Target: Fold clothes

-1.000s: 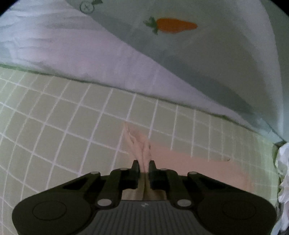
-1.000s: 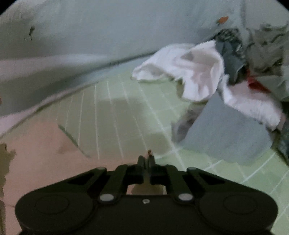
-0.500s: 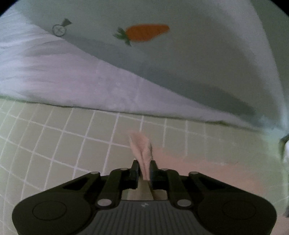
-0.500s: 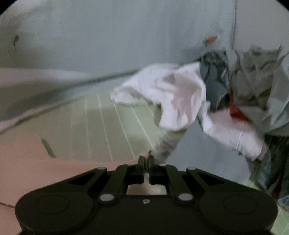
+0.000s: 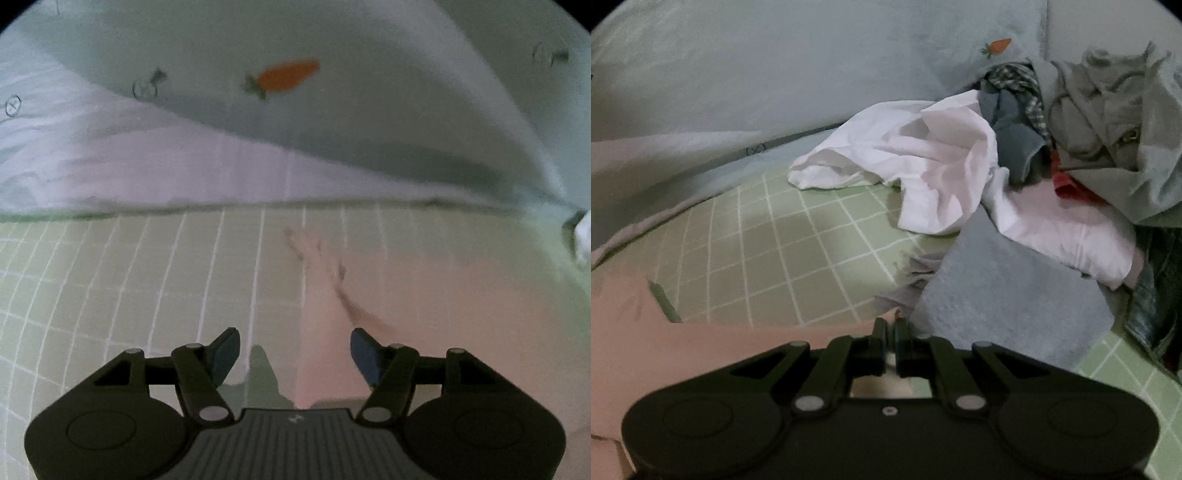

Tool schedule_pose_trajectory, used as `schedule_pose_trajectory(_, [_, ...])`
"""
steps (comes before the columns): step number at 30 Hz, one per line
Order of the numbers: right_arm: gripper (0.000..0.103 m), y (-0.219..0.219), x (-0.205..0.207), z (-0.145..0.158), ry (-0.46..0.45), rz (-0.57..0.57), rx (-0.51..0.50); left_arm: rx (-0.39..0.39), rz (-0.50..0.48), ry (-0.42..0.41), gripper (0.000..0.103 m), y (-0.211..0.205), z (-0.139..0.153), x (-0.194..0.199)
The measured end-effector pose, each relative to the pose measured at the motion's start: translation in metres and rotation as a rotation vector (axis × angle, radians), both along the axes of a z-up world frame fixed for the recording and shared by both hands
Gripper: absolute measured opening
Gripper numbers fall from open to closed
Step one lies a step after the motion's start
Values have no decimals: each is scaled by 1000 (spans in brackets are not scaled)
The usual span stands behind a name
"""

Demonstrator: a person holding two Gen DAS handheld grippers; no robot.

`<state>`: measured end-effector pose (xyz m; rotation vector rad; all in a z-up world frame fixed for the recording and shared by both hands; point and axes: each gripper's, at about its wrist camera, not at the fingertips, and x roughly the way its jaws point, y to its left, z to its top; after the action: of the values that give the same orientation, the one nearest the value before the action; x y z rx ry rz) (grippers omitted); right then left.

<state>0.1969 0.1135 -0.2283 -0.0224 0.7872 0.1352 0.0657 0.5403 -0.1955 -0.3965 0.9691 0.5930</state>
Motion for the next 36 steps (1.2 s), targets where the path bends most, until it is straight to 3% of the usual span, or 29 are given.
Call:
schedule_pose_trajectory(3, [6, 4, 1, -3, 9, 22, -41, -33, 5, 2, 64, 2, -12, 4])
schedule_pose_trajectory(5, [14, 2, 3, -6, 25, 11, -43, -39, -11, -7, 52, 1, -15, 5])
schedule_pose_trajectory(7, [25, -2, 3, -7, 24, -14, -22, -32, -33, -28, 19, 0, -16, 4])
schedule_pose_trajectory(8, [32, -4, 3, -7, 20, -27, -10, -54, -27, -48, 16, 3, -16, 2])
schedule_pose_trajectory(10, [33, -6, 3, -7, 19, -44, 7, -128, 29, -97, 14, 17, -19, -4])
schedule_pose_trajectory(12, [34, -6, 2, -8, 23, -45, 9, -151, 74, -118, 13, 26, -19, -7])
schedule_pose_trajectory(15, [36, -5, 0, -7, 24, -40, 2, -109, 100, -124, 17, 25, -10, -15])
schedule_pose_trajectory(20, [40, -4, -7, -7, 31, -43, 11, -148, 80, -168, 32, 6, 5, -44])
schedule_pose_trajectory(26, [44, -3, -22, -8, 54, -34, 18, -168, 9, -62, 35, -48, -9, -85])
schedule_pose_trajectory(28, [46, -3, -27, -7, 63, -28, 16, -142, 1, -47, 38, -65, -9, -102])
schedule_pose_trajectory(30, [51, -3, -32, -7, 73, -22, 15, -114, -10, -5, 39, -80, -8, -116])
schedule_pose_trajectory(32, [67, -4, -37, -7, 84, -17, 13, -100, -17, 30, 45, -92, -8, -129])
schedule_pose_trajectory(36, [77, -11, -41, -9, 94, -30, 35, -108, -33, 88, 59, -113, -7, -154])
